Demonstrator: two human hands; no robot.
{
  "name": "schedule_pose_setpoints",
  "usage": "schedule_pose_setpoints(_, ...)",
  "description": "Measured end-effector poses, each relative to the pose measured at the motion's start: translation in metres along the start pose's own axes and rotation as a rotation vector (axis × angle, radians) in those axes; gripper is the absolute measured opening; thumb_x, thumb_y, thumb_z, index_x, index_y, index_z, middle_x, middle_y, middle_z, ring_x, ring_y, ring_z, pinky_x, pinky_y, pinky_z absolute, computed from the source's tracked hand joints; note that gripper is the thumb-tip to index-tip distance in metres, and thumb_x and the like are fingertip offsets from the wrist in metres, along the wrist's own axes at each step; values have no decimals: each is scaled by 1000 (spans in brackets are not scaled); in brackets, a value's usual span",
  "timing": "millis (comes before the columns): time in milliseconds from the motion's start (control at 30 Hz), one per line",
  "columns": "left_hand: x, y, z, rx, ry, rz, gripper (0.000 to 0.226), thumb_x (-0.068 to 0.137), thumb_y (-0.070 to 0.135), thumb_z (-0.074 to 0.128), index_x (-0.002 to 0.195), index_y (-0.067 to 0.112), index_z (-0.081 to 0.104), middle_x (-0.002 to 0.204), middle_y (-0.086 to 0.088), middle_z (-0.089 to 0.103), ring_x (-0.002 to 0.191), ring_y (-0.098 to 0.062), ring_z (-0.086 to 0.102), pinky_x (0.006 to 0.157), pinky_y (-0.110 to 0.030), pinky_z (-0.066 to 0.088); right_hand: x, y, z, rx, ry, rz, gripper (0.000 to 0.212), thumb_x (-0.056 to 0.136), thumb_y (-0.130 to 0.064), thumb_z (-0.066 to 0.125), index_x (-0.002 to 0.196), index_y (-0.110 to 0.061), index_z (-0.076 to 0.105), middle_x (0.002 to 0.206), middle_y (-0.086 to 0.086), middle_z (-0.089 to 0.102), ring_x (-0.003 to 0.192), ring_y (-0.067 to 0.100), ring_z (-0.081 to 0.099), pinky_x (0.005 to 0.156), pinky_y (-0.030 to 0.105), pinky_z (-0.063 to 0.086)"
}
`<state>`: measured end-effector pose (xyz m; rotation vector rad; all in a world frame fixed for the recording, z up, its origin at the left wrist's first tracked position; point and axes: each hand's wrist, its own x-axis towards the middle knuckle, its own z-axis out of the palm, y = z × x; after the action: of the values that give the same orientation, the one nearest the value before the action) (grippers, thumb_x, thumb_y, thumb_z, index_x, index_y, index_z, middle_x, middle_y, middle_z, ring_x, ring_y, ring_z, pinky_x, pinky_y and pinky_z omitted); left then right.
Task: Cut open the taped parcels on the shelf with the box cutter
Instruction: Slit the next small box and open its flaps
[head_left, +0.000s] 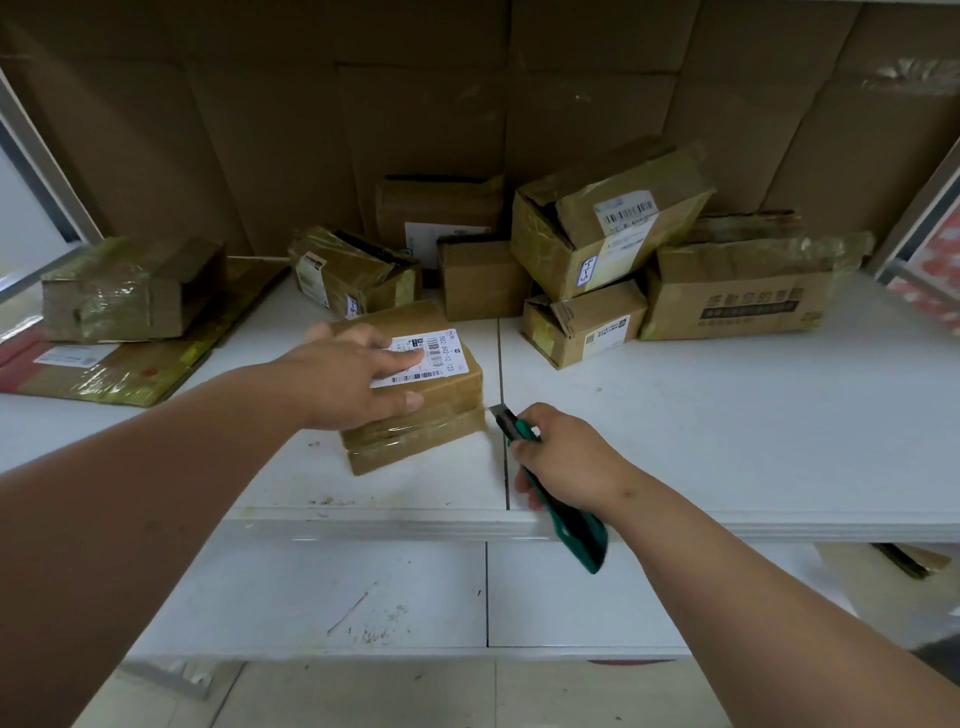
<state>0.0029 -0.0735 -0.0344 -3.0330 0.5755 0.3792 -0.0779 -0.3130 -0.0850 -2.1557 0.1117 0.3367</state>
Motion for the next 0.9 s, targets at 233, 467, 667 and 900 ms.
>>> schedule_pose_setpoints(233,5,3,-14,-29,-153,-17,62,94,61,44,148,57,13,162,13,9,145,-30,7,114,-42,19,3,0,0,552,3,152,8,103,-14,45,105,-7,49,60,11,67,44,23,57,43,25,47)
schedule_pose_setpoints(467,-1,-11,-18,-176,-269,5,78,89,45,65,144,61,13,160,26,0,148,-21,11,113,-34,24,6,-5,6,627,-38,156,9,102,-12,47,97,-6,52,59,13,66,42,23,57,42,25,47)
schedule_pose_setpoints(667,-3,-16,-12,-215,-200,43,76,87,45,67,145,58,19,160,25,5,143,-18,25,104,-27,36,4,-9,11,679,-18,193,9,102,-11,48,95,-6,52,59,14,65,42,22,57,45,28,47)
schedule_pose_setpoints(900,-7,-14,-8,-328,-109,15,57,82,39,76,130,44,44,147,9,39,115,-15,50,98,-33,48,3,-17,38,821,71,256,11,100,-11,43,90,-11,48,55,13,61,40,24,54,40,24,43)
